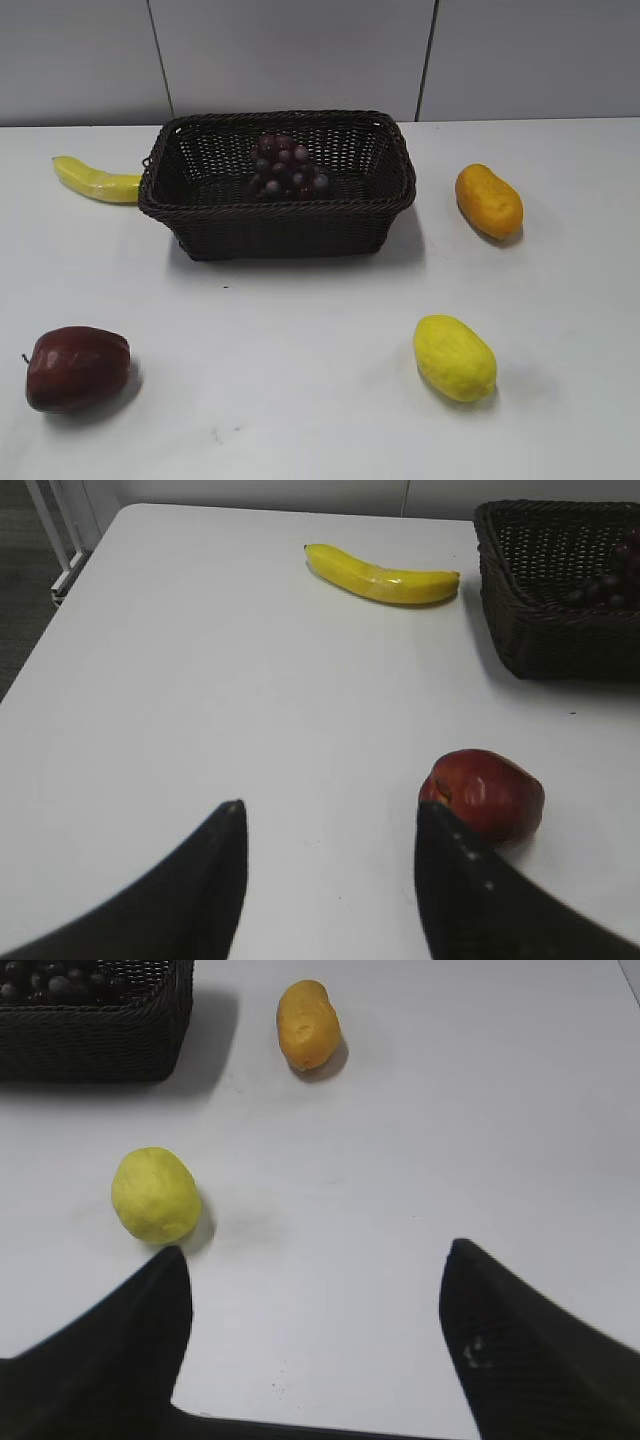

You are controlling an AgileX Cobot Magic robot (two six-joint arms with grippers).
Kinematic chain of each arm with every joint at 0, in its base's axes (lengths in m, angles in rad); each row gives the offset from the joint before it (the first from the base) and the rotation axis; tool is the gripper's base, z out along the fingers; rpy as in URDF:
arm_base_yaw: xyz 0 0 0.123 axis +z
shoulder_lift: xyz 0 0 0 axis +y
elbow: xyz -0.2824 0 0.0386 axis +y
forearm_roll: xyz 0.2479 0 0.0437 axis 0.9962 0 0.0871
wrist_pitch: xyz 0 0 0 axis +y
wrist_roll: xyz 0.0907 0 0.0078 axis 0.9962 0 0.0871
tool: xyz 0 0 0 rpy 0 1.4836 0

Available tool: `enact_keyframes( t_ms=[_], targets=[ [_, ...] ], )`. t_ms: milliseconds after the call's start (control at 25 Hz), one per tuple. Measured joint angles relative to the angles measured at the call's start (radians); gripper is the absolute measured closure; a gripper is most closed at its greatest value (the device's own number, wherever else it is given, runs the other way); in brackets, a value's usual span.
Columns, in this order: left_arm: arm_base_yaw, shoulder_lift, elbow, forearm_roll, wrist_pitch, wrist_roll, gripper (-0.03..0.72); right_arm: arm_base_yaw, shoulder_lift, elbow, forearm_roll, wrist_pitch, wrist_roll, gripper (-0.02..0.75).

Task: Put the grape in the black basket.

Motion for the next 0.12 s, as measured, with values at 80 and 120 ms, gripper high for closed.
enact_keyframes(
  t_ms=[80, 120],
  targets=[
    [0.000, 0.000, 0.000, -0.001, 0.000, 0.000, 0.189, 0.000, 0.000, 0.000, 0.000, 0.000, 0.000, 0.153],
    [0.000, 0.000, 0.000, -0.001, 0.000, 0.000, 0.189, 0.000, 0.000, 0.000, 0.000, 0.000, 0.000, 0.153]
  ],
)
